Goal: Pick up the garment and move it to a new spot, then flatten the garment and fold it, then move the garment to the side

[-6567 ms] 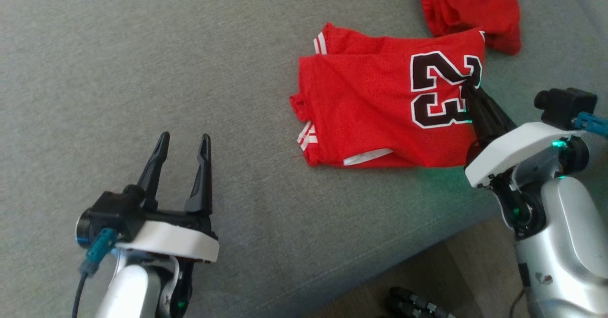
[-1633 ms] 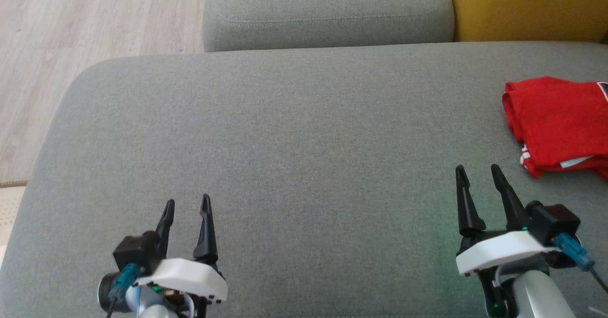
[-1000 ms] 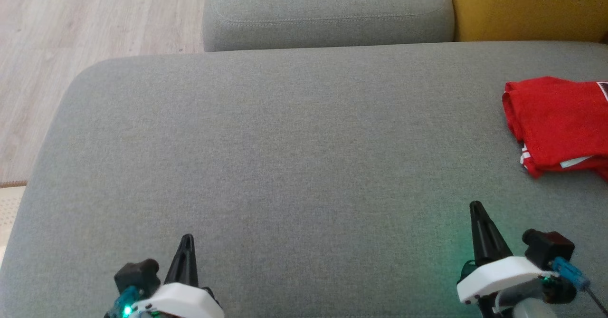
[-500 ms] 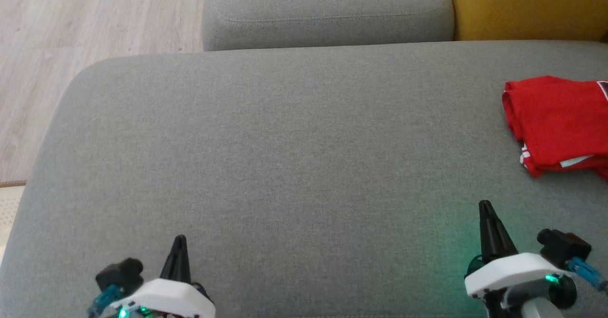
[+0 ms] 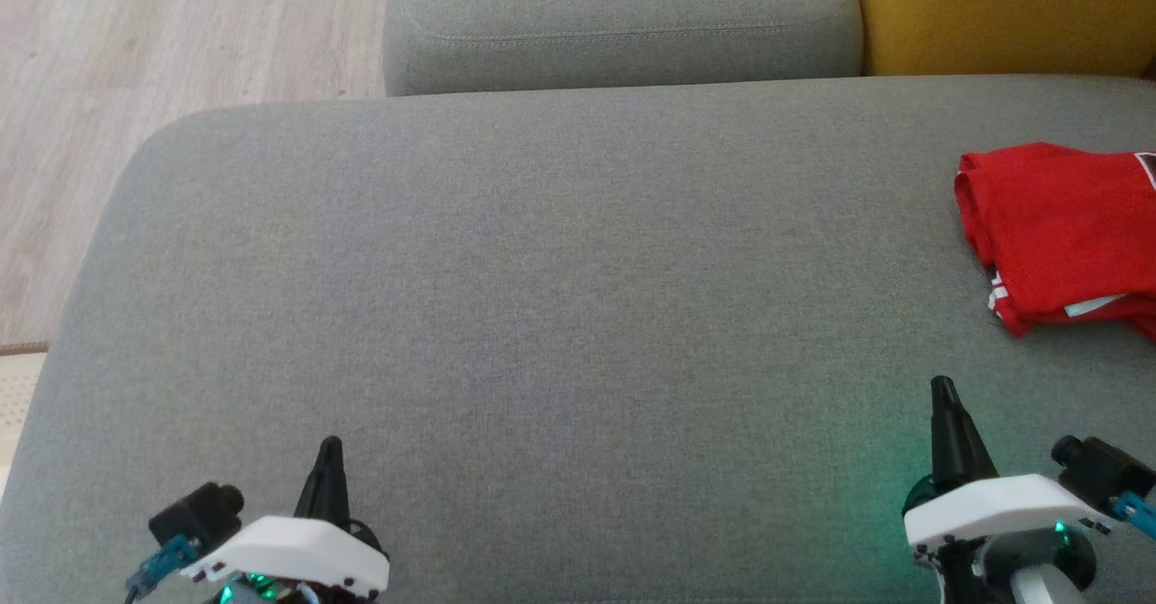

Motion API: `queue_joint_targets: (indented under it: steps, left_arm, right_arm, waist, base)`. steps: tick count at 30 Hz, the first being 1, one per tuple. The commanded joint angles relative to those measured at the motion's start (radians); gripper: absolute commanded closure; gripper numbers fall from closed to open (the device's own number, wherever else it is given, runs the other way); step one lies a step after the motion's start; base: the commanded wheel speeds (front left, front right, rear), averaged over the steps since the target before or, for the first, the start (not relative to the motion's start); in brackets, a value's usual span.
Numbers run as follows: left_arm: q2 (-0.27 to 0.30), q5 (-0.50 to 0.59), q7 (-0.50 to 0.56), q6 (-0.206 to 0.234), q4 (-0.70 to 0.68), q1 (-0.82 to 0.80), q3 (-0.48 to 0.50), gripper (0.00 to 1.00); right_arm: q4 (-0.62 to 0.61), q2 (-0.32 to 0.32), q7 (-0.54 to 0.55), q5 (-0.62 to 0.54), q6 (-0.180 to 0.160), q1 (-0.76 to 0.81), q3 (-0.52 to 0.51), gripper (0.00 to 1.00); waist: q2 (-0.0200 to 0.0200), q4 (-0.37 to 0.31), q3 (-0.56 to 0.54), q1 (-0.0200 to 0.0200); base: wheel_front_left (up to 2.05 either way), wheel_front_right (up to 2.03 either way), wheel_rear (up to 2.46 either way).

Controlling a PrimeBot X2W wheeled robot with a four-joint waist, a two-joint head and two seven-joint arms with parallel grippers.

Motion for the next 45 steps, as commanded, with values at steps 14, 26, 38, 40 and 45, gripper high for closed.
queue_joint_targets:
  steps: [14, 26, 38, 40, 45]
  left_arm:
    - [0.011, -0.167, 0.041, -0.036, -0.042, -0.071, 0.056, 1.00]
    - [0.012, -0.282, 0.072, -0.059, -0.046, -0.084, 0.087, 1.00]
    - [0.012, -0.408, 0.106, -0.085, -0.049, -0.098, 0.122, 1.00]
    - [0.012, -0.428, 0.111, -0.089, -0.050, -0.100, 0.128, 1.00]
    - [0.012, -0.490, 0.128, -0.101, -0.052, -0.107, 0.145, 1.00]
  right_arm:
    - [-0.051, -0.003, 0.038, 0.177, 0.000, -0.060, -0.018, 1.00]
    - [-0.062, -0.003, 0.065, 0.300, 0.000, -0.066, -0.031, 1.00]
    - [-0.074, -0.004, 0.094, 0.435, -0.001, -0.072, -0.046, 1.00]
    - [-0.077, -0.004, 0.098, 0.457, -0.001, -0.073, -0.048, 1.00]
    - [-0.083, -0.004, 0.113, 0.524, -0.001, -0.075, -0.056, 1.00]
  waist:
    - [-0.0001, -0.001, 0.002, 0.0000]
    - [-0.0001, -0.002, 0.004, 0.0000]
    - [-0.0001, -0.003, 0.006, 0.0000]
    - [-0.0001, -0.003, 0.006, 0.0000]
    - [-0.0001, -0.004, 0.007, 0.0000]
  base:
    - [0.00, 0.00, 0.00]
    - [0.00, 0.00, 0.00]
    - [0.00, 0.00, 0.00]
    - [0.00, 0.00, 0.00]
    - [0.00, 0.00, 0.00]
